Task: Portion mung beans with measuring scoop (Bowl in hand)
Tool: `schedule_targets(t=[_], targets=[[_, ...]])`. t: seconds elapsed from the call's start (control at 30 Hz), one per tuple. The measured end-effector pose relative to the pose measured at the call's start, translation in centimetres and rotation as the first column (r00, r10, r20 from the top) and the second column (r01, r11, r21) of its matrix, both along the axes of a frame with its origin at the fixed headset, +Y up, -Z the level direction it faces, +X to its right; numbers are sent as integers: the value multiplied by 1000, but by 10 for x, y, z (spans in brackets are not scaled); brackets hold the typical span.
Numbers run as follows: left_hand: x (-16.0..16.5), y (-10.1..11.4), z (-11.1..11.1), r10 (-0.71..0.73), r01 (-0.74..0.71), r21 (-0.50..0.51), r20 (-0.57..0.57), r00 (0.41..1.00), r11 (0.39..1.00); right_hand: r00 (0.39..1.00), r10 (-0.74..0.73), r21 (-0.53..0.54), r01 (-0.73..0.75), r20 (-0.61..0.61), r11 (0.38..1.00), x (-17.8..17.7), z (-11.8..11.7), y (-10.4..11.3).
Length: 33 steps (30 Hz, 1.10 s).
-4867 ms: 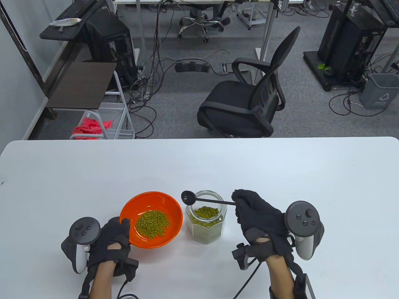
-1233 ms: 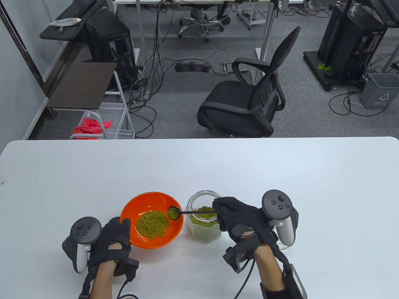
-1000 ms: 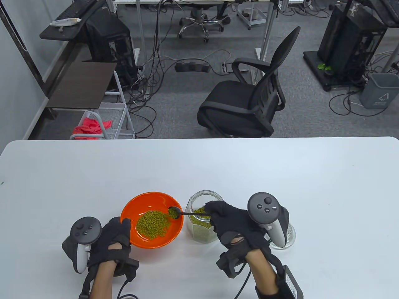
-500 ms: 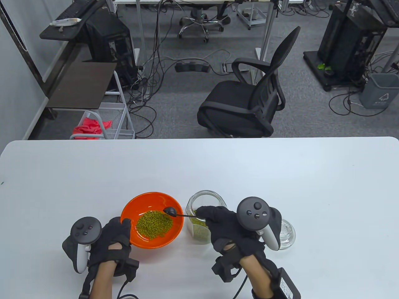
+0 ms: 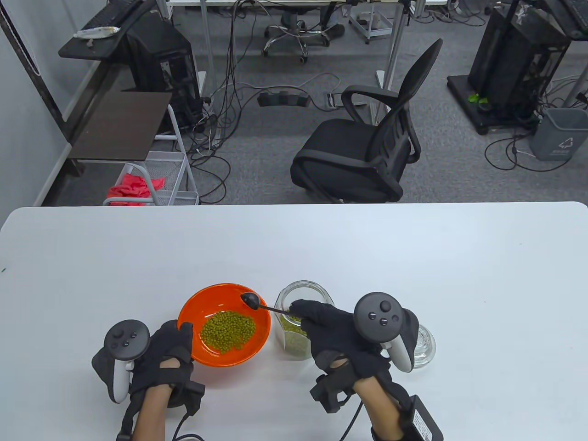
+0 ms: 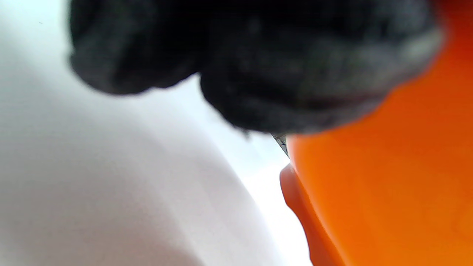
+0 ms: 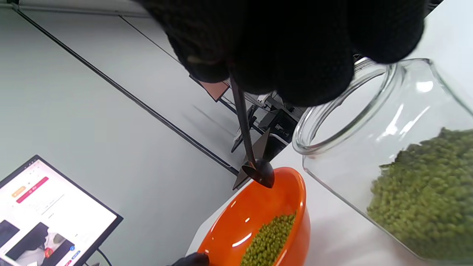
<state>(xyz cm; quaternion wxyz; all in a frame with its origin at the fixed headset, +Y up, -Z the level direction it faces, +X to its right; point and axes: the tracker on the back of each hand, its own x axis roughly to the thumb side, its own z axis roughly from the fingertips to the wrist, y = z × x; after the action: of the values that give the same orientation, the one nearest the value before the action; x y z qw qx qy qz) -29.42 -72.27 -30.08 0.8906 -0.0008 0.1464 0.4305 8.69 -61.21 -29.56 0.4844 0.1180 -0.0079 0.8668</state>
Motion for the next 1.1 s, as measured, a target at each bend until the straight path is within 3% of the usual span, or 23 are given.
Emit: schedule_targets(t=[0.23,0.57,0.8,1.1], targets=[[0,0,0,0,0,1,0,1000,1000,992,-106,32,104,70,994,12,-3,-3],[1,-1,-1,-5,5,-5,9,1000,1000,924,-268,99,250,271,963,49,-9,-7],[1,-1,0,0,0,-6,5,1000,1000,883,-237,107,212,405,972,70,-14,-15],[0,-1,-1,-14,14,-9,5,1000,1000,829,-124,40,122,545,992,83,-22,-33]])
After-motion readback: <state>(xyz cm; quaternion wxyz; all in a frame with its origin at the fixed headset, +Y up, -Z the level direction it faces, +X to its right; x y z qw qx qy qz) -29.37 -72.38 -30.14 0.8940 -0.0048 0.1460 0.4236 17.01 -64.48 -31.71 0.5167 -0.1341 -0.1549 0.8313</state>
